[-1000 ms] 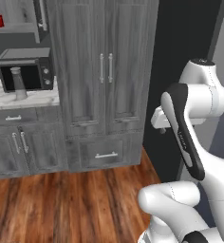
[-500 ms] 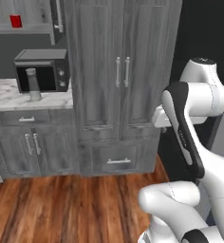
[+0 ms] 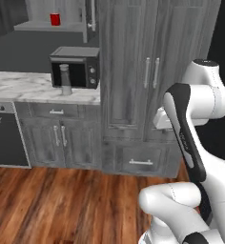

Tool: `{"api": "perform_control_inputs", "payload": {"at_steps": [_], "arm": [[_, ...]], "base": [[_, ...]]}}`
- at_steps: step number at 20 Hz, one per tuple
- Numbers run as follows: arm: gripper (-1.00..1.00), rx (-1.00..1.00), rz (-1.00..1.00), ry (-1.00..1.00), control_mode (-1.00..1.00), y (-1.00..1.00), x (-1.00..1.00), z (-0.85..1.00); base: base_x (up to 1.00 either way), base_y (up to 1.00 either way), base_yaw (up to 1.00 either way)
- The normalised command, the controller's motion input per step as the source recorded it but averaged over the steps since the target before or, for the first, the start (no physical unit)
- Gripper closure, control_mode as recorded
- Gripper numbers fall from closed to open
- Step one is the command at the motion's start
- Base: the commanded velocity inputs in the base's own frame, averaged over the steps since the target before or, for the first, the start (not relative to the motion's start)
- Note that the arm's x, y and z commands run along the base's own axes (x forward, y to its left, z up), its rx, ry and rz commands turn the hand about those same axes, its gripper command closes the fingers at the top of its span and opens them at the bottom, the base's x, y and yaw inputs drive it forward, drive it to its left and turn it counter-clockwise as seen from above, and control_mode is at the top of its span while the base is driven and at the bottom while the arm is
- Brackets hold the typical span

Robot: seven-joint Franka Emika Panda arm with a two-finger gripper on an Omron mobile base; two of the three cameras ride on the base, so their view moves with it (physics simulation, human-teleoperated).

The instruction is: There is a tray on the dining counter. Grab the cup, mug, and pitcher and place them on the tray. The pitcher may be placed next to the tray if it cannot fit the tray.

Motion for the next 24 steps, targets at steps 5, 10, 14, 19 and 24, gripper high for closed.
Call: {"api": "perform_control_inputs", "payload": {"at_steps": [5,10,14,19,24], "arm": [[-1.00,0.00,0.00,0.00,1.00,0.00,0.00,0.00],[-1.00,0.00,0.00,0.00,1.00,0.00,0.00,0.00],[-1.00,0.00,0.00,0.00,1.00,0.00,0.00,0.00],[-1.00,0.00,0.00,0.00,1.00,0.00,0.00,0.00],[-1.00,0.00,0.00,0.00,1.00,0.00,0.00,0.00]], "base": [[0.83,-0.03,0.29],[0.97,-0.15,0.25],[0.88,-0.08,0.22],[0.61,0.01,0.33],[0.42,0.08,0.42]]}}
